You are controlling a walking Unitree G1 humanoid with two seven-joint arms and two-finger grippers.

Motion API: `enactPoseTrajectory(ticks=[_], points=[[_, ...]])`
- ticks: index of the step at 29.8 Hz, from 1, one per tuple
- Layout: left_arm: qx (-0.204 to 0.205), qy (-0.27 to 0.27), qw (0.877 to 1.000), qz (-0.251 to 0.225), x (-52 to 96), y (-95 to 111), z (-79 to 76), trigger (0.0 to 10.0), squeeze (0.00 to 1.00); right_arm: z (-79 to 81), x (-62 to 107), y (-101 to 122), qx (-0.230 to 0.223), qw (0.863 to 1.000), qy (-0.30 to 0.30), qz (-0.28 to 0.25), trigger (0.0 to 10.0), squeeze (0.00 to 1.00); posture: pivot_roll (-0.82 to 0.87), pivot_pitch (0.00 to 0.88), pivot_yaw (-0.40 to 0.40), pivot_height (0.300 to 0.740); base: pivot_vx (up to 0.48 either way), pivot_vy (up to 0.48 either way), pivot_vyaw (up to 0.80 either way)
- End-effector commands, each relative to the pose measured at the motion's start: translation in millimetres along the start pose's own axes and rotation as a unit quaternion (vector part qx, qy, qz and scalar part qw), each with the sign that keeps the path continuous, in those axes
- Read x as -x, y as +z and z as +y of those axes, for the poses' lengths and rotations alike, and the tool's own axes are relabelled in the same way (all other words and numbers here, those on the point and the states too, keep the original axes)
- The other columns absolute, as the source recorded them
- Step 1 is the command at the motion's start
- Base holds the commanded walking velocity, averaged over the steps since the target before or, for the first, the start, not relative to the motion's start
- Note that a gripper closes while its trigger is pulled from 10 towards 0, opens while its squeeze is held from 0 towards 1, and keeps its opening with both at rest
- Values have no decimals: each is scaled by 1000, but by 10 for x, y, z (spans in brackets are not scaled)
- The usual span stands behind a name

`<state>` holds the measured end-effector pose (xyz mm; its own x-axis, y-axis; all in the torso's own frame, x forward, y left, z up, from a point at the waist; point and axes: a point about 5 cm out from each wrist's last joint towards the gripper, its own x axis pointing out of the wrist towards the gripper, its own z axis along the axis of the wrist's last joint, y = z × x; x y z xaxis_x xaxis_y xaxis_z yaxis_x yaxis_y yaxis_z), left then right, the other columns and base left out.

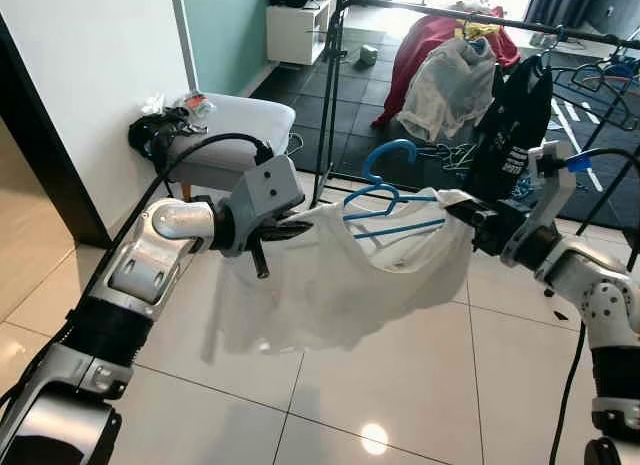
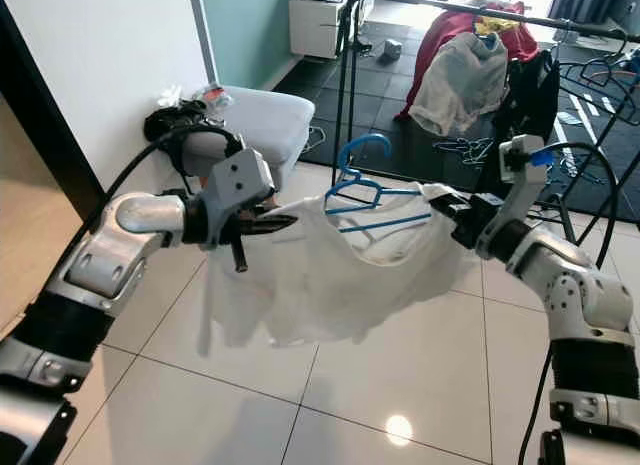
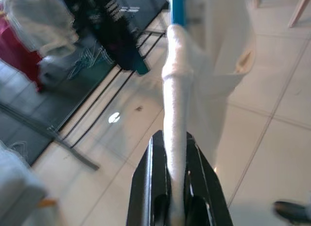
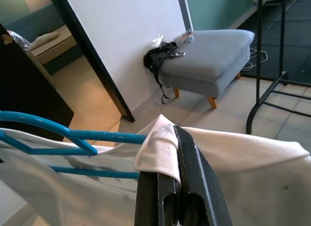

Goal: Hang hanger

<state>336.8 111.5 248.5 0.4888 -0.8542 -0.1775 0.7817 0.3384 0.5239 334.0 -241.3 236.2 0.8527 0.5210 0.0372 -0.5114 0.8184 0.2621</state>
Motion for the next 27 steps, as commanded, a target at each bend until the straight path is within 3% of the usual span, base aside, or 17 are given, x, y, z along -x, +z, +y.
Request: enactPoseTrajectory(ticks=[1,3,8,16,18,20,23,27], points=[[-12,-52,996,-72,-28,231,-135,10000,0,28,-44,-64,3,1000,5,16,0,0,-46,86,-44,740,0,0,0],[-27,-91,993,-66,5,213,-231,10000,0,28,-44,-51,8,1000,7,17,0,0,-46,86,-44,740,0,0,0],[-36,-104,993,-43,51,151,-263,10000,0,26,-29,-32,10,1000,8,16,0,0,-46,90,-47,740,0,0,0],[-2,57,998,-9,-42,113,41,10000,0,94,-43,-44,10,1000,24,18,0,0,-51,94,-46,740,0,0,0],[4,60,998,-14,-58,126,29,10000,0,91,-46,-40,10,1000,23,16,0,0,-49,95,-46,740,0,0,0],[26,61,997,-36,-108,182,-16,10000,0,73,-50,-30,12,1000,16,13,0,0,-48,94,-47,740,0,0,0],[96,7,988,-117,-288,415,-340,10000,0,42,-67,-9,10,1000,4,4,0,0,-45,94,-47,740,0,0,0],[135,-15,983,-122,-402,438,-539,10000,0,88,-102,1,8,1000,14,-4,0,0,-44,92,-48,740,0,0,0]])
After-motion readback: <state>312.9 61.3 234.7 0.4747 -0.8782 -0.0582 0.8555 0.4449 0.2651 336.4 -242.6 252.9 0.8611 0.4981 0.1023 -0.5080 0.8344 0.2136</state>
